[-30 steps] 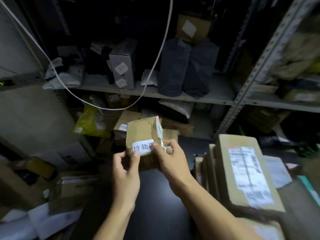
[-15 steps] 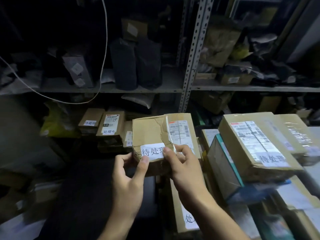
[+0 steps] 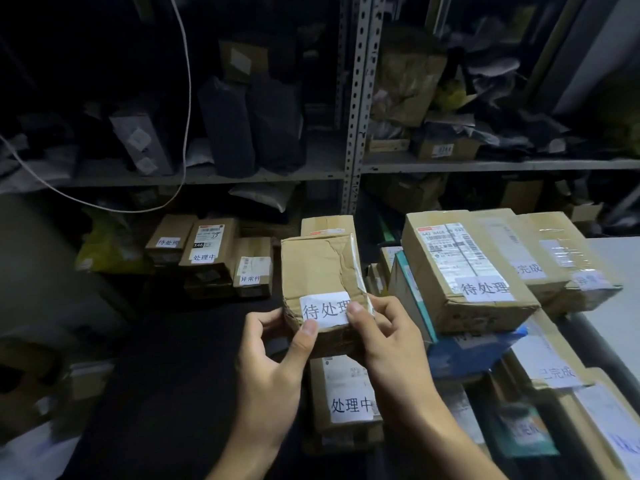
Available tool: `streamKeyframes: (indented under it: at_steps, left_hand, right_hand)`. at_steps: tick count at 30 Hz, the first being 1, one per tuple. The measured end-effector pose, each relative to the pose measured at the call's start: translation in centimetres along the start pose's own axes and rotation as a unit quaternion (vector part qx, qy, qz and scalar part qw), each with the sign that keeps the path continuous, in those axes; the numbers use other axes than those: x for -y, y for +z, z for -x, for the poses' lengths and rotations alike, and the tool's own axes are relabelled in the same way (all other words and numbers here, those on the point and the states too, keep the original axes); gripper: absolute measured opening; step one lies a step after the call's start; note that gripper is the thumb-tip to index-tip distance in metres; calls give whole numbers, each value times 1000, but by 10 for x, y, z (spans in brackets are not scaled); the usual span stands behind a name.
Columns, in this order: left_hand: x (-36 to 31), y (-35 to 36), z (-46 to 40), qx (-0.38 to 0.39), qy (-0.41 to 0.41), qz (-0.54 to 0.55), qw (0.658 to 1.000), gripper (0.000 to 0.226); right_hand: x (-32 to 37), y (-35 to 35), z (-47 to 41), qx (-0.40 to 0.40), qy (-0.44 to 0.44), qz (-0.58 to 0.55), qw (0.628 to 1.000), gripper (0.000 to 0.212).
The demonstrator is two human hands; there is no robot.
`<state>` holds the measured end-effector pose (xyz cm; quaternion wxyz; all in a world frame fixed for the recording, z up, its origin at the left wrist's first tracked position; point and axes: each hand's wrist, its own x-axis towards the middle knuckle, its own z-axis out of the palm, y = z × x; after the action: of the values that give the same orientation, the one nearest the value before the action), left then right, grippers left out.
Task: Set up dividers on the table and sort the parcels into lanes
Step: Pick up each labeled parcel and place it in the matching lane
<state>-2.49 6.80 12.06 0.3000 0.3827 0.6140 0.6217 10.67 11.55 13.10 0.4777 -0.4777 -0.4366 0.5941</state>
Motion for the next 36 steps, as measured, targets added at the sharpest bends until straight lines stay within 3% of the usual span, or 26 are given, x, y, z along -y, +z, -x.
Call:
streamKeyframes:
  at_steps: [21, 24, 28, 32, 36]
  left_hand:
    - [-14, 42, 49, 80, -3, 29, 996, 46]
    - [-26, 46, 46, 82, 5, 57, 995, 51]
    - [-44, 62, 33, 108, 39, 70, 991, 52]
    - [-65, 98, 16, 130, 72, 76, 986, 30]
    - [-71, 133, -1, 148, 62, 76, 984, 41]
  right_hand:
    - [10, -74, 36, -9, -1, -69, 998, 50]
    - [25, -75, 34, 7, -10, -69, 998, 46]
    - [60, -86, 23, 19, -39, -77, 996, 23]
    - [96, -103, 7, -24, -77, -28, 996, 18]
    - [119, -125, -12, -65, -86, 16, 994, 14]
